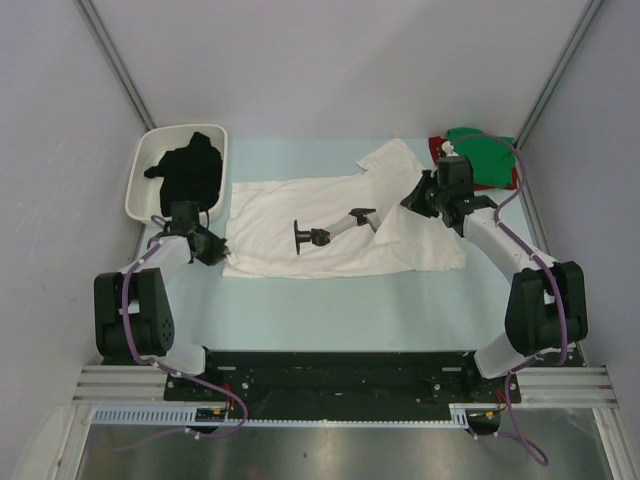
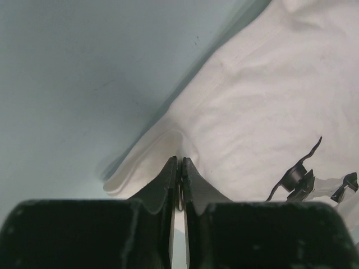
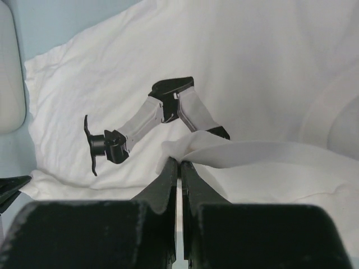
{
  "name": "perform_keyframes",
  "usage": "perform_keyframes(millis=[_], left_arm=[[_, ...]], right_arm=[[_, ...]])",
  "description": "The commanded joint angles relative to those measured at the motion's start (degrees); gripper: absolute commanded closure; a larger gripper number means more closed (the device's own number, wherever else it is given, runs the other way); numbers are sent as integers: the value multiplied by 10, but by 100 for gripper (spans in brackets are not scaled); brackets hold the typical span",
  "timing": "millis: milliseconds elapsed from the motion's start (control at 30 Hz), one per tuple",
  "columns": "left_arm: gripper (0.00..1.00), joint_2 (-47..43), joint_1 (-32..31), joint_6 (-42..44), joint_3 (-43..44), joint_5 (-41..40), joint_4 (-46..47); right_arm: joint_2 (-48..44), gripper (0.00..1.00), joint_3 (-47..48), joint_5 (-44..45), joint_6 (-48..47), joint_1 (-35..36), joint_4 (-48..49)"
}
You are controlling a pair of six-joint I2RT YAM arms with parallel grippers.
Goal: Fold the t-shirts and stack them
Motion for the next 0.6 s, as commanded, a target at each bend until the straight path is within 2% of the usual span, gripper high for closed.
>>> perform_keyframes(millis=[0, 333, 367, 400, 433, 467, 500, 533, 567], left_arm=[[89, -15, 6, -6, 11, 8, 18], [89, -18, 6, -4, 12, 6, 17], [76, -18, 6, -6, 11, 5, 17], [62, -21, 6, -6, 11, 4, 15], [51, -23, 6, -7, 10, 2, 13], [31, -27, 6, -8, 10, -1, 11], [16, -38, 6, -11, 7, -4, 8], [2, -48, 6, -13, 3, -6, 9], [0, -60, 6, -13, -1, -8, 12]], right_arm=[[43, 100, 69, -39, -16, 0, 29], [140, 100, 138, -28, -18, 17, 23], [154, 100, 144, -21, -19, 16, 23], [165, 93, 151, -20, -19, 16, 24], [173, 76, 166, -20, -20, 15, 28], [180, 61, 173, -16, -24, 14, 38], [188, 49, 178, -9, -26, 12, 46], [187, 33, 181, 5, -23, 5, 53], [182, 1, 181, 24, -18, 0, 65]])
